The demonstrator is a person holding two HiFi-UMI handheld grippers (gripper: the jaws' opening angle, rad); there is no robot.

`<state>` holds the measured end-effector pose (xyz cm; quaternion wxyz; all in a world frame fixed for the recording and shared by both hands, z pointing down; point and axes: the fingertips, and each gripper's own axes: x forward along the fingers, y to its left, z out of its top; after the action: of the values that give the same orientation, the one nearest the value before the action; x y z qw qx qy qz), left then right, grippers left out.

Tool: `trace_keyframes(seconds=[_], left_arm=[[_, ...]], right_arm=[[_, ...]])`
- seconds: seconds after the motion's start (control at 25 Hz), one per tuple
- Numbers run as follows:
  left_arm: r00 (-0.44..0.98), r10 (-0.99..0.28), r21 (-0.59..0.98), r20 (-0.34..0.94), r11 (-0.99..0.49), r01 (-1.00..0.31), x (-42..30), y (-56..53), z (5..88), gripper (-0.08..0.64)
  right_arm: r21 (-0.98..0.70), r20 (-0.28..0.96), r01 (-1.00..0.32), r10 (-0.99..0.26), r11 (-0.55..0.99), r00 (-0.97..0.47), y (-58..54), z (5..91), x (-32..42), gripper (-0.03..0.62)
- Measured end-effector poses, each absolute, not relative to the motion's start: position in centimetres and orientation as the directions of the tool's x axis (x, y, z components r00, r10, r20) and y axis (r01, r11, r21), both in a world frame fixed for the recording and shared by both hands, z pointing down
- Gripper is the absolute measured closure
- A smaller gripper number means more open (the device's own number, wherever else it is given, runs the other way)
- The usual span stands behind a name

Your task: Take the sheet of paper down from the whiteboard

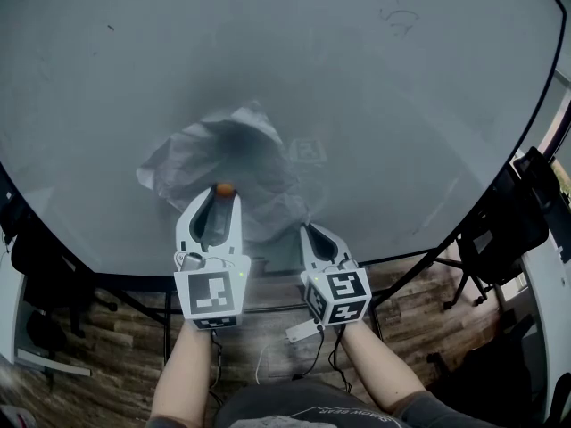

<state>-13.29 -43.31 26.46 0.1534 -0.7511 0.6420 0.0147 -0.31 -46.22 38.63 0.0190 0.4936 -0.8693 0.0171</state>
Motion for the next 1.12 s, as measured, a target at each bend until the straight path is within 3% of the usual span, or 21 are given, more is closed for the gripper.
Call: trace_keyframes(seconds=[0.52, 1.12], left_arm=[[0.285, -0.943, -0.218, -0.172, -0.246, -0.945, -13.0, -39.3, 27.8, 0.437], [0.460, -0.885, -0.100, -0.065, -0.453, -0.886, -13.8, -33.3, 35.8, 0.437]], right_arm=[[0.032, 0.085, -0.875, -0.874, 0.482, -0.478, -43.3, 39.4, -0.5, 0.571], [0.063, 0.166, -0.963, -0.954, 0.263, -0.250, -34.0, 43.5, 2.1, 0.571]])
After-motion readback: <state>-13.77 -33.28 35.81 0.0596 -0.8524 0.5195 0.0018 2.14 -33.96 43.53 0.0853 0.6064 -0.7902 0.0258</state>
